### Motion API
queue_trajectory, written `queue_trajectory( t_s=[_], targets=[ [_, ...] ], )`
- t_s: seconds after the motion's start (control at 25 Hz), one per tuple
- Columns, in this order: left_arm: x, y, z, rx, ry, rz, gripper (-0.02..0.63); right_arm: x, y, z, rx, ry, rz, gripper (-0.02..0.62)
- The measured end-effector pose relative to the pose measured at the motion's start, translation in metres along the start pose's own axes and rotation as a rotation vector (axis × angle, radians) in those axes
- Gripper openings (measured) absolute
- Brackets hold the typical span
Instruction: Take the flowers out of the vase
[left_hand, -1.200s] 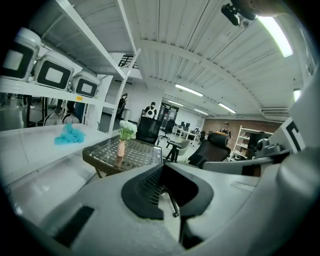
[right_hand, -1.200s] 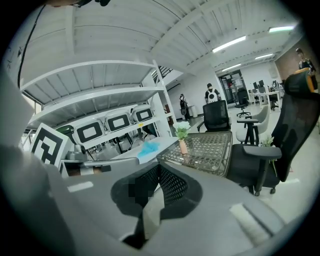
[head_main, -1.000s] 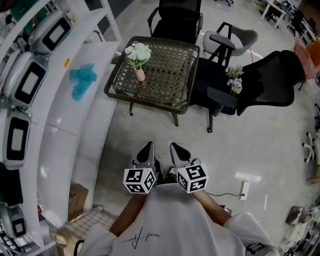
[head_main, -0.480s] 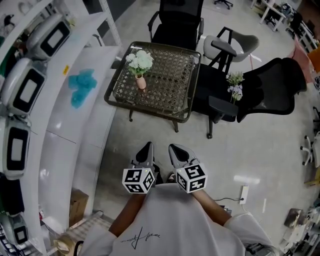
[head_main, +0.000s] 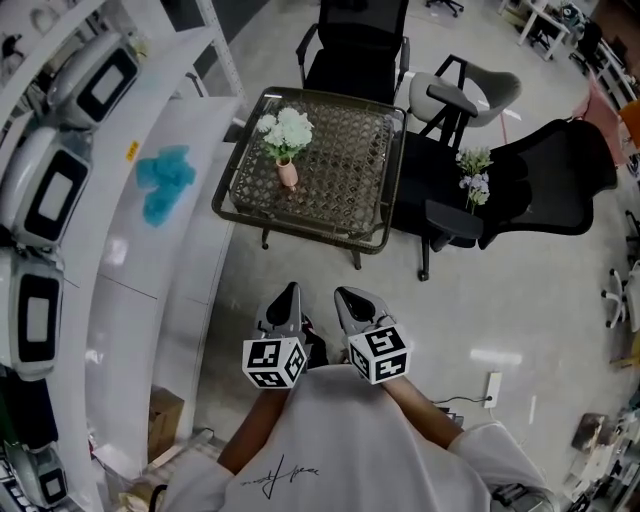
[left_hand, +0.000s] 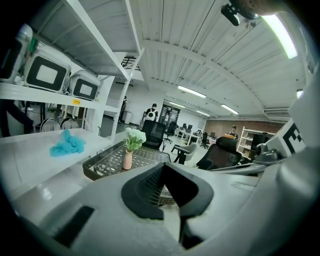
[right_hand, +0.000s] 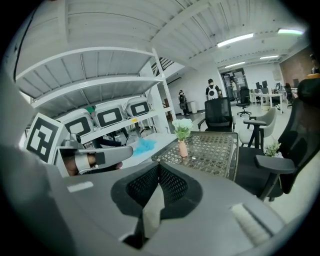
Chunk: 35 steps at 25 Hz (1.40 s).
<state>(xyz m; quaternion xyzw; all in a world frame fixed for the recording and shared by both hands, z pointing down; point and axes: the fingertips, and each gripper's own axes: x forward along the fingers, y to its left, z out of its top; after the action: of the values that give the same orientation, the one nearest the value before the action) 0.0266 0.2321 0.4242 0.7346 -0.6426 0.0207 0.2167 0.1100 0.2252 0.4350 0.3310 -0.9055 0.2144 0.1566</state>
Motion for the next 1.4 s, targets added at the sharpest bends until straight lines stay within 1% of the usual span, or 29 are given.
queue_trajectory(
  t_s=[0.2,0.44,0.6,0.84,1.08,1.24,1.4],
  targets=[
    [0.006,0.021,0.012,0.01,-0.001,-0.015,0.002,0.019,0.007,0.011,-0.056,0.007,-0.032,0.009],
    [0.012,0.043,0.028,-0.01,-0.016,-0.049,0.002,0.043,0.018,0.024,-0.056,0.006,-0.042,0.008],
    [0.015,0.059,0.032,0.009,-0.009,-0.065,0.002,0.059,0.029,0.028,-0.058,0.005,-0.048,0.008],
    [0.017,0.083,0.041,0.019,-0.024,-0.079,0.002,0.083,0.045,0.036,-0.078,-0.009,-0.051,0.008],
    [0.02,0.093,0.05,0.078,-0.027,-0.089,0.0,0.098,0.054,0.039,-0.071,-0.016,-0.054,0.008],
    [0.021,0.096,0.051,0.079,-0.015,-0.105,0.0,0.104,0.058,0.041,-0.065,-0.019,-0.055,0.008],
    [0.023,0.098,0.05,0.061,-0.009,-0.125,0.001,0.111,0.058,0.044,-0.059,-0.022,-0.056,0.008]
  ],
)
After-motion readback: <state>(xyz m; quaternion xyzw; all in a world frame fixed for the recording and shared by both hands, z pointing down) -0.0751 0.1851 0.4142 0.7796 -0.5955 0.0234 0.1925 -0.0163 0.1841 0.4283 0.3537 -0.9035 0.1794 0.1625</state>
